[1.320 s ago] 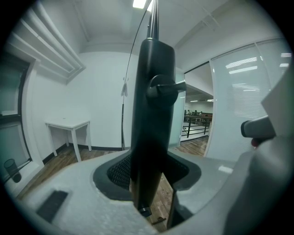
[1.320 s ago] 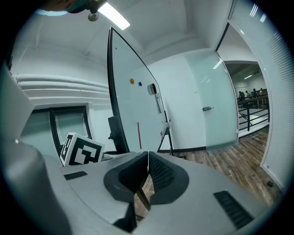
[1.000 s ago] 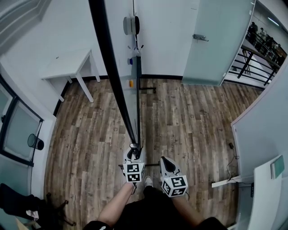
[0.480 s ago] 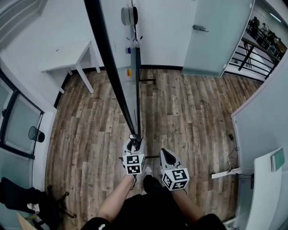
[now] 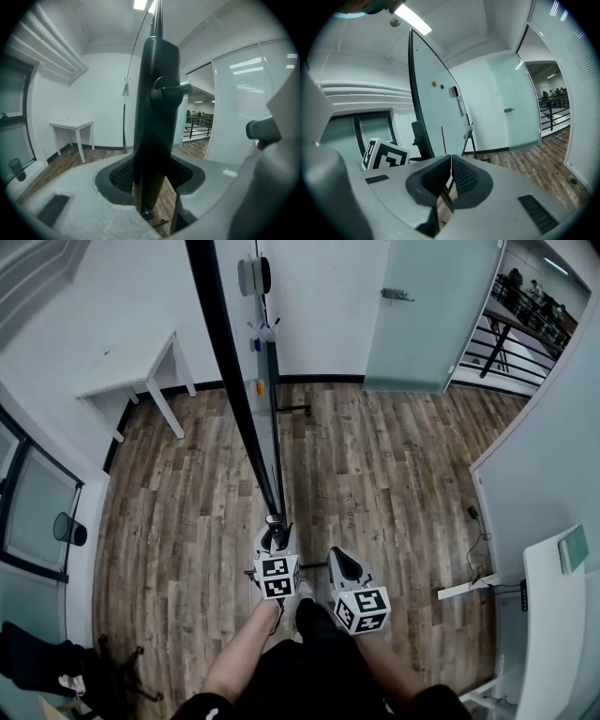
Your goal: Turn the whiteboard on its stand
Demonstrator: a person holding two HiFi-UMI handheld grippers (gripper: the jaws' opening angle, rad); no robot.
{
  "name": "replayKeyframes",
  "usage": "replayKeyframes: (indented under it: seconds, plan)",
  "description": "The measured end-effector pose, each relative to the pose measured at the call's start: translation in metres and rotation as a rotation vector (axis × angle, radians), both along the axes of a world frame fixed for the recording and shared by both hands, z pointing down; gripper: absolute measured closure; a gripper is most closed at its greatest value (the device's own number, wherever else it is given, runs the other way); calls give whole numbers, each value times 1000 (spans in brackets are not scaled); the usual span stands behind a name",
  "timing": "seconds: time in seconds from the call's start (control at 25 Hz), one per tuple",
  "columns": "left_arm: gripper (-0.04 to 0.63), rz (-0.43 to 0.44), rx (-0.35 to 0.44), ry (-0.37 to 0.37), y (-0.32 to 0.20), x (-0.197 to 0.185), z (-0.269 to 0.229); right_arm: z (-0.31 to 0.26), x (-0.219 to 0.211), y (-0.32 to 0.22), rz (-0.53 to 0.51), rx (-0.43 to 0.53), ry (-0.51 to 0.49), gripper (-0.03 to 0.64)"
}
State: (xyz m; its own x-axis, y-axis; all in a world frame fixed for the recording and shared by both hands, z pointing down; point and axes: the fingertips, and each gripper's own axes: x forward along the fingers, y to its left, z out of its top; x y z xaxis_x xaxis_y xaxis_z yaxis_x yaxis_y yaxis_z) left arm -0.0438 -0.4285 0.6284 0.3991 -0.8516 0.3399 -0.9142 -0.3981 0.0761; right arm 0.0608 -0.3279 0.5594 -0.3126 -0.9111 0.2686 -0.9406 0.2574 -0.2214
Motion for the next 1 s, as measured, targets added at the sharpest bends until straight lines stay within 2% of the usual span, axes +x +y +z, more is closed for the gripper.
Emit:
replayKeyframes:
  seconds: [0.52,1.0]
  plan:
    - [402,22,-15,-2,33,8,1,0,5,49,30,-16,-18,602]
    - [402,12,-24,0,61,16,-2,4,8,70,5,-38,-22,602]
